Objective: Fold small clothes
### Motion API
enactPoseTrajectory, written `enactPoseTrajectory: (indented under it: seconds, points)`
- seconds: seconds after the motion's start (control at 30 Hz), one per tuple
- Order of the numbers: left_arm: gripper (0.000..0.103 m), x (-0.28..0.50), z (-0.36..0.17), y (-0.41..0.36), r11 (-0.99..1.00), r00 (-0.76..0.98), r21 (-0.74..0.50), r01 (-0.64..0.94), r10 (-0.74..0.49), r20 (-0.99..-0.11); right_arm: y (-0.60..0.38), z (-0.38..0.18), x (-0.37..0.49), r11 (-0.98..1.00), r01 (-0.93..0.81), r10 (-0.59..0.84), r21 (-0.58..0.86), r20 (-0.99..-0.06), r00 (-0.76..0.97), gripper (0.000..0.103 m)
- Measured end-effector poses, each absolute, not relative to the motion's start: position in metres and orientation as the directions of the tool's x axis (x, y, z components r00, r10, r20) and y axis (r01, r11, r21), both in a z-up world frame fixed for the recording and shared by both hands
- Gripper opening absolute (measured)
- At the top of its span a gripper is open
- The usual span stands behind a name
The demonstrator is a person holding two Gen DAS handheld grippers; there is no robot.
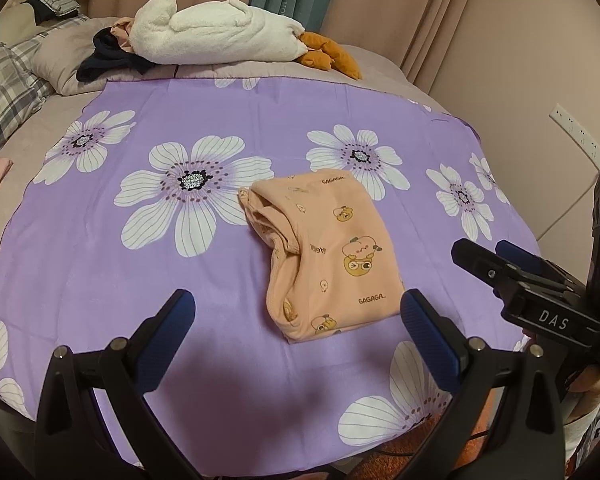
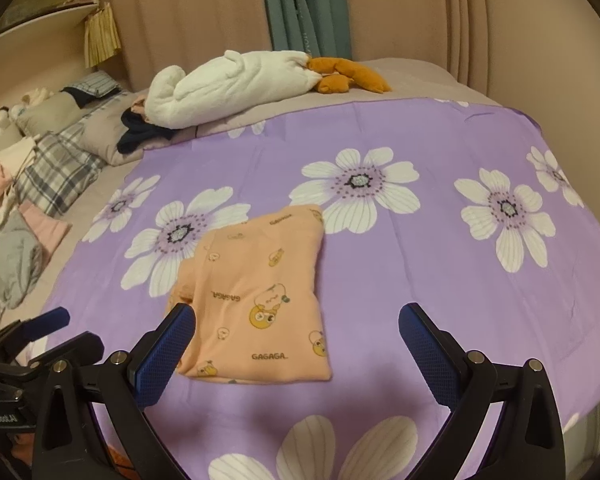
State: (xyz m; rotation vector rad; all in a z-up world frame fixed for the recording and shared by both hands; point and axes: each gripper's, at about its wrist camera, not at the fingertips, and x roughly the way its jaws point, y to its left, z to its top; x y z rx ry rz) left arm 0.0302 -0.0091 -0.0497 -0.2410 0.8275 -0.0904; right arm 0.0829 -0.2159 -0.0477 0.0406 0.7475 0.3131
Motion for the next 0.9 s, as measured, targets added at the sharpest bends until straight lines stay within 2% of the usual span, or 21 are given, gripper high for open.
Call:
enactPoseTrajectory:
  seconds: [0.9]
  points:
    - [0.103,0.0296,-0.0571,-0.0141,0.973,0.649,-0.228,-0.036,-0.151,-0.746,-0.2185,-0.0492,0.0813,0.953,-0.258,0.296,0.158,-0.663,0.688,0.101]
